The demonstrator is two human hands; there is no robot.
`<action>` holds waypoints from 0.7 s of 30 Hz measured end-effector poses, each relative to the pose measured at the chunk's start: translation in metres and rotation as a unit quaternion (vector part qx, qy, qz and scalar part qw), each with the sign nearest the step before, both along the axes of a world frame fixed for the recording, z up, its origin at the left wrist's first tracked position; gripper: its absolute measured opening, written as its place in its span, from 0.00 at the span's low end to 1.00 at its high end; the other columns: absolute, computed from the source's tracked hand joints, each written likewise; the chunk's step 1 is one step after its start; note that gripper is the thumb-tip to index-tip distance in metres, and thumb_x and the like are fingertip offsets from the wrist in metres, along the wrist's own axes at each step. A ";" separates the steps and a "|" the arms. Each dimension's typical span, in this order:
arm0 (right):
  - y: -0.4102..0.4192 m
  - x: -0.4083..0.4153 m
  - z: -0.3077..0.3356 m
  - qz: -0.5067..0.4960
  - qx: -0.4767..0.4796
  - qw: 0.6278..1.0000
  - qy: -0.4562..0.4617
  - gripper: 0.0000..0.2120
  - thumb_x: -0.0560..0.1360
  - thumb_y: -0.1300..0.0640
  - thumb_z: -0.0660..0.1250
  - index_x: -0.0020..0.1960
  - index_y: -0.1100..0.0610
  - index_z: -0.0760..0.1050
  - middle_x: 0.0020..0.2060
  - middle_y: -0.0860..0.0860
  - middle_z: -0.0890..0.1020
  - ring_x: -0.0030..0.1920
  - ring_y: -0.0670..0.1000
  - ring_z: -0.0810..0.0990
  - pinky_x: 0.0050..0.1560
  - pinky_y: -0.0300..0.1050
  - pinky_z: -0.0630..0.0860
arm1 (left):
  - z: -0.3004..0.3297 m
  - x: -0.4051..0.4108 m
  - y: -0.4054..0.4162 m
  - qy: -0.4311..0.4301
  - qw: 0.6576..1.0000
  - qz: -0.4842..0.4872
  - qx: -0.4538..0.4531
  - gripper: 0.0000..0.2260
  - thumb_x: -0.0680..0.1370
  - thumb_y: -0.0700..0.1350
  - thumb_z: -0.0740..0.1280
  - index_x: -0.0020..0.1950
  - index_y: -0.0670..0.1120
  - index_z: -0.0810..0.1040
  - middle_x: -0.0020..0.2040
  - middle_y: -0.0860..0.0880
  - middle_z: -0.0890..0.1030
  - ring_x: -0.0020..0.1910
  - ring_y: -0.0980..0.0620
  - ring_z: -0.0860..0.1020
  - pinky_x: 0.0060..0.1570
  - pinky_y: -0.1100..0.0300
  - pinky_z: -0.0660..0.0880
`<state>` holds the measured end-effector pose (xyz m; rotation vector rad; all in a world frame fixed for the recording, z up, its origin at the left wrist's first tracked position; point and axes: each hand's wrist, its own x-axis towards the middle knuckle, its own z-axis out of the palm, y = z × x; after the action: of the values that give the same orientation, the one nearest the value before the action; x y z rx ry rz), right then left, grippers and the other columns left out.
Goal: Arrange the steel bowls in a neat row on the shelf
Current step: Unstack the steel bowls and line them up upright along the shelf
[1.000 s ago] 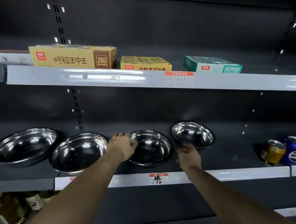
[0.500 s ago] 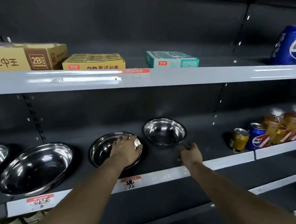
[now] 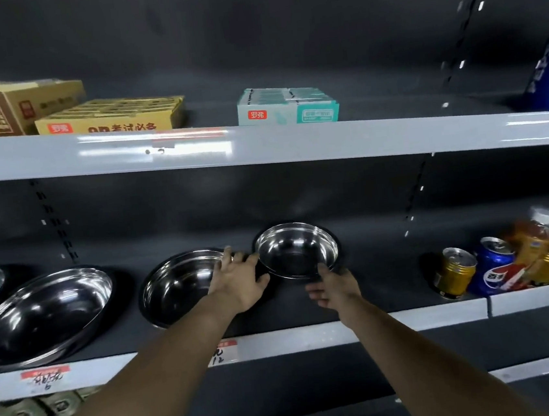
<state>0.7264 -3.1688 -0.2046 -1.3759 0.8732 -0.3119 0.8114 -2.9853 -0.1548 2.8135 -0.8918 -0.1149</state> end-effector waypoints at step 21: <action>0.011 0.007 0.017 -0.043 -0.027 0.994 -0.099 0.03 0.79 0.60 0.60 0.47 0.58 0.71 0.30 0.56 0.84 0.25 0.50 0.78 0.26 0.41 0.71 | 0.009 -0.022 0.027 -0.031 0.995 0.098 0.008 0.29 0.81 0.59 0.57 0.80 0.49 0.56 0.80 0.45 0.56 0.80 0.42 0.48 0.77 0.44 0.50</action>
<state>0.7334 -3.1576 -0.1877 -1.3331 0.7639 -0.5328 0.7897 -2.9585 -0.1456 2.9161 -0.6231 -0.0065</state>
